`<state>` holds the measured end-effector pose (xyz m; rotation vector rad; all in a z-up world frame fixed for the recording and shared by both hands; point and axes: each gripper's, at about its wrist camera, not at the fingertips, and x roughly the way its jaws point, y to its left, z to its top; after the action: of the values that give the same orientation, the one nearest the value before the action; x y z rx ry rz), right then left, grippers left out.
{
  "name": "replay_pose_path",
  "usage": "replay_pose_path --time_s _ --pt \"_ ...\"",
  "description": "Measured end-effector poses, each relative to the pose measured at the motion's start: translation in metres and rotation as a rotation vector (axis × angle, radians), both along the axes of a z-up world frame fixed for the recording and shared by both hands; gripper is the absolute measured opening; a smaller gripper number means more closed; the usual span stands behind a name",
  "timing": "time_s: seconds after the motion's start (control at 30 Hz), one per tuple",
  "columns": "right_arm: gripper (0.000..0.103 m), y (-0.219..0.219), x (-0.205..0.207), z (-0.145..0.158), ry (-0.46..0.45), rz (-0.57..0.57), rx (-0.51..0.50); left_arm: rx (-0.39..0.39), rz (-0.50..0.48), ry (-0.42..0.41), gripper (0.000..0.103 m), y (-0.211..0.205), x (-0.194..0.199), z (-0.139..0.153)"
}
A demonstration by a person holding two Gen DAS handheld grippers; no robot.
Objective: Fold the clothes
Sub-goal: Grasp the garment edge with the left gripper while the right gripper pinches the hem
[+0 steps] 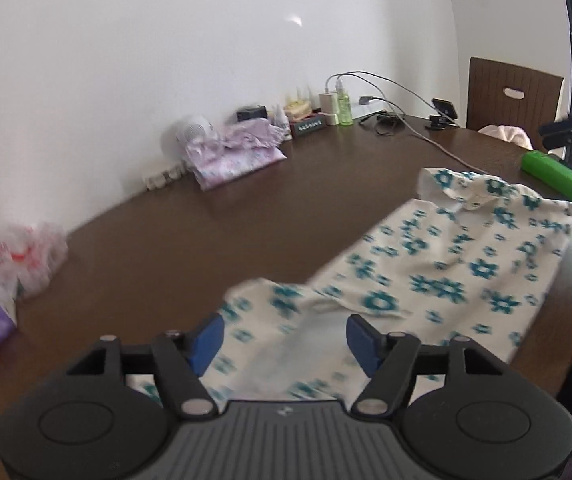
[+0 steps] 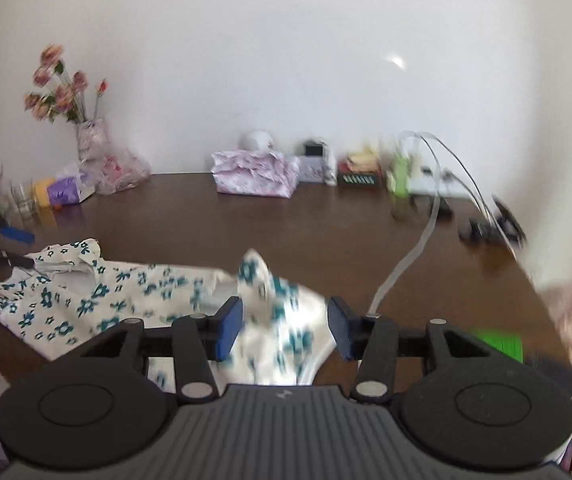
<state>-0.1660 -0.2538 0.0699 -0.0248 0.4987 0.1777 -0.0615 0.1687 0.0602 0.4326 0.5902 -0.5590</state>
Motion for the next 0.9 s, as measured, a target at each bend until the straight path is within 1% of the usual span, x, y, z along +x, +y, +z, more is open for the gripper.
replay_pose_path --time_s 0.03,0.1,0.13,0.17,0.23,0.27,0.33,0.4,0.47,0.53,0.57,0.6,0.63,0.67,0.7,0.73,0.77,0.8,0.87,0.9 --pt "0.048 0.007 0.019 0.007 0.007 0.027 -0.046 0.0 -0.009 0.018 0.068 0.003 0.017 0.006" --pt "0.048 0.021 0.062 0.018 0.068 0.088 -0.128 -0.018 -0.027 0.076 0.068 0.009 0.053 0.01" --pt "0.048 0.026 0.082 0.022 0.101 0.14 -0.152 -0.043 -0.031 0.129 0.068 0.013 0.074 0.01" --pt "0.048 0.027 0.103 0.022 0.15 0.185 -0.151 -0.071 -0.02 0.189 0.068 0.017 0.093 0.008" --pt "0.047 0.027 0.143 0.022 0.249 0.273 -0.15 -0.119 0.016 0.329 0.066 0.023 0.131 -0.006" --pt "0.046 0.025 0.16 0.017 0.304 0.287 -0.151 -0.126 0.01 0.363 0.064 0.024 0.14 -0.013" --pt "0.046 0.021 0.193 0.006 0.413 0.314 -0.154 -0.147 -0.06 0.393 0.064 0.022 0.147 -0.026" --pt "0.045 0.021 0.213 -0.012 0.485 0.333 -0.15 -0.162 -0.143 0.422 0.064 0.018 0.142 -0.039" --pt "0.043 0.025 0.223 -0.03 0.53 0.358 -0.146 -0.149 -0.21 0.438 0.064 0.013 0.136 -0.049" --pt "0.043 0.031 0.228 -0.044 0.558 0.379 -0.141 -0.103 -0.235 0.439 0.064 0.006 0.131 -0.057" --pt "0.043 0.033 0.229 -0.048 0.562 0.386 -0.144 -0.075 -0.23 0.434 0.061 0.003 0.129 -0.062" --pt "0.043 0.037 0.227 -0.049 0.555 0.393 -0.158 -0.067 -0.228 0.408 0.057 0.003 0.125 -0.062" --pt "0.041 0.04 0.225 -0.05 0.548 0.4 -0.171 -0.068 -0.227 0.403 0.04 0.002 0.123 -0.062" --pt "0.037 0.044 0.222 -0.051 0.541 0.406 -0.185 -0.071 -0.227 0.399 0.019 0.001 0.122 -0.062" --pt "0.025 0.047 0.22 -0.051 0.533 0.413 -0.198 -0.081 -0.225 0.401 0.015 0.0 0.121 -0.06" --pt "0.014 0.051 0.218 -0.052 0.526 0.419 -0.212 -0.079 -0.225 0.377 0.013 -0.001 0.118 -0.057" --pt "0.007 0.054 0.216 -0.053 0.519 0.426 -0.225 -0.064 -0.228 0.332 0.012 -0.003 0.112 -0.053" --pt "0.006 0.058 0.214 -0.054 0.51 0.432 -0.239 -0.055 -0.229 0.286 0.012 -0.005 0.104 -0.046" --pt "0.006 0.063 0.198 -0.041 0.407 0.397 -0.304 -0.042 -0.224 0.177 0.011 -0.007 0.083 -0.028" --pt "0.006 0.064 0.184 -0.031 0.327 0.399 -0.336 -0.014 -0.217 0.109 0.011 -0.009 0.068 -0.02"
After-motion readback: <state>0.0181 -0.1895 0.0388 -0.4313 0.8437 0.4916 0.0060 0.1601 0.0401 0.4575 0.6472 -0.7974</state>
